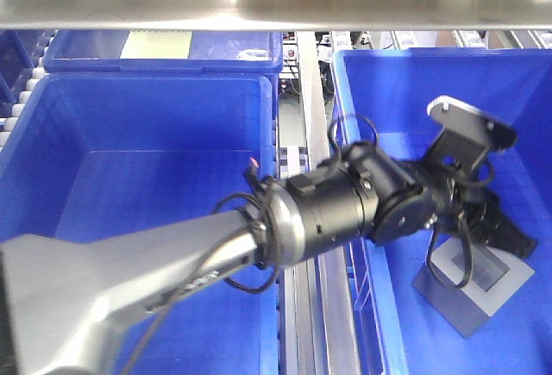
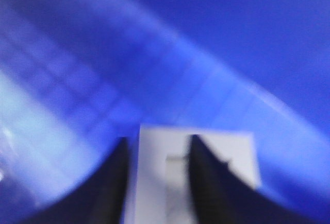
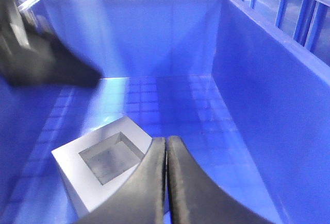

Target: Sort gray base to blue bin

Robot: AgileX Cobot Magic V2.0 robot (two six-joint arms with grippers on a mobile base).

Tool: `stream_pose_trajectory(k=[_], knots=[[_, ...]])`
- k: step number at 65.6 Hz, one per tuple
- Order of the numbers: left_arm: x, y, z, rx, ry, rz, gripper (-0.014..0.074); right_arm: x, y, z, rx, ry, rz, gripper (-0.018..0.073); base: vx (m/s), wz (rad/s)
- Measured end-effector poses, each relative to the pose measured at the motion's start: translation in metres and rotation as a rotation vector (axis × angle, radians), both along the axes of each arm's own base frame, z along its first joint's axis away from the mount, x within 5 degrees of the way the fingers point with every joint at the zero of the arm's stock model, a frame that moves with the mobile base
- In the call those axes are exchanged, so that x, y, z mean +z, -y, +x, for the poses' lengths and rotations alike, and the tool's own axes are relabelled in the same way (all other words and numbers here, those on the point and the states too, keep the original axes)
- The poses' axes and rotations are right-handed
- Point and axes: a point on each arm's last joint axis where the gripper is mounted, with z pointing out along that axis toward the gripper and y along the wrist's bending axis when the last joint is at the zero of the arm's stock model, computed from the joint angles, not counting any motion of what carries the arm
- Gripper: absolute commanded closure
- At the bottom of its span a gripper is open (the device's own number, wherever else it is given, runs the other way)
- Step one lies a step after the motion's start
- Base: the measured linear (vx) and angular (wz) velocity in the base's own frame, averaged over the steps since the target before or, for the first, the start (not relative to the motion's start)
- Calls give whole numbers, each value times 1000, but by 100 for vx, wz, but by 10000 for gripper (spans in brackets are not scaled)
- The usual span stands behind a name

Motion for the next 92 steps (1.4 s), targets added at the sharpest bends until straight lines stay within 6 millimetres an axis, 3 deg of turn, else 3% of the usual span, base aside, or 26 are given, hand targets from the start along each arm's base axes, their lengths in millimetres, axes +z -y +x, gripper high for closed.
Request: stream_pose_trajectory(k=[7, 19, 34, 50, 68, 92], knots=[[10, -2, -1, -3, 16, -12, 606, 0, 0, 0, 0, 0, 0, 564, 0, 0], [23, -8, -5, -6, 36, -32, 604, 0, 0, 0, 0, 0, 0, 564, 0, 0], [27, -38, -25, -9, 46, -46, 603, 0, 0, 0, 0, 0, 0, 564, 0, 0], [44, -94, -62, -14, 84, -93, 603, 0, 0, 0, 0, 0, 0, 564, 0, 0], [67, -175, -116, -16, 144, -186, 603, 0, 0, 0, 0, 0, 0, 564, 0, 0], [62, -264, -174, -14, 192, -262, 603, 0, 0, 0, 0, 0, 0, 564, 0, 0]])
